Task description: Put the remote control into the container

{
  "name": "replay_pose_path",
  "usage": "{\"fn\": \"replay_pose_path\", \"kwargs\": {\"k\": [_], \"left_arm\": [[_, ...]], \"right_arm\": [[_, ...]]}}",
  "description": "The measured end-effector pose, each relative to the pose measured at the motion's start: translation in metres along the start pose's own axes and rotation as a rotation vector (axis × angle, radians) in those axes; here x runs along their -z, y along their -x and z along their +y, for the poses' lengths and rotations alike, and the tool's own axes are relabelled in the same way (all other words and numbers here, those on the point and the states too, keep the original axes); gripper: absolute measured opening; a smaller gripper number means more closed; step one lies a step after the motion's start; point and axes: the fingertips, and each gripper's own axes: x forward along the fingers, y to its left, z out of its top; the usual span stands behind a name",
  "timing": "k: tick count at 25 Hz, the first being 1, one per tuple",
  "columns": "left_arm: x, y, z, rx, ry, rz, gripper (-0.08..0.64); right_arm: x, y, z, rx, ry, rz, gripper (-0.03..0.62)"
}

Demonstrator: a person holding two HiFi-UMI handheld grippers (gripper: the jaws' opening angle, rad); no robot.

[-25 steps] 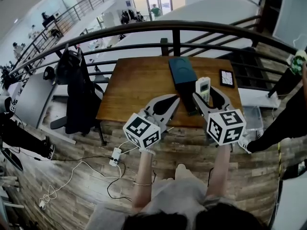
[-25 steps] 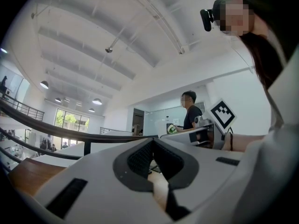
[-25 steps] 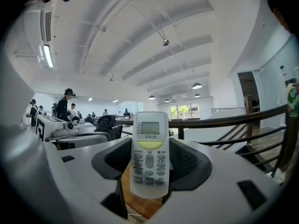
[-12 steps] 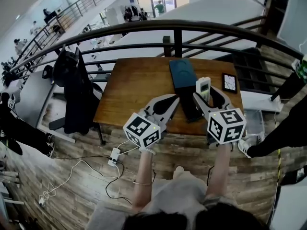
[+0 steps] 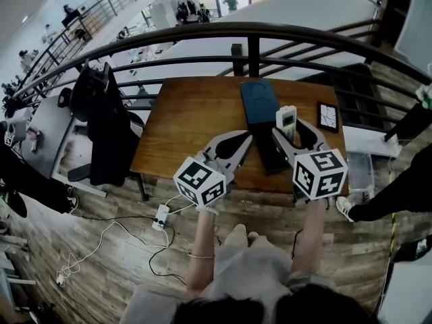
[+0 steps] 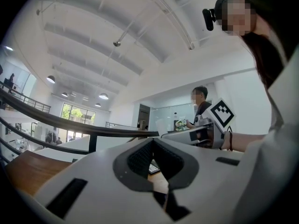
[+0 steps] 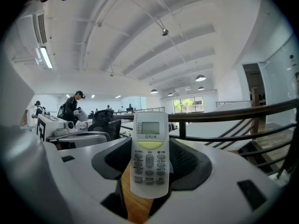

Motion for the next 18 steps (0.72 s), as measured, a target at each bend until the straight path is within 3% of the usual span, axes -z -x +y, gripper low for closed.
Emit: {"fn": "replay_pose_path", "kwargs": {"k": [18], "left_arm": [[0.023,-0.019,0.073,0.080,0.057,0.074,0.005]], "right_arm": [[0.003,-0.068,-0.012,0.052,-0.014,0.054,0.245]]}}
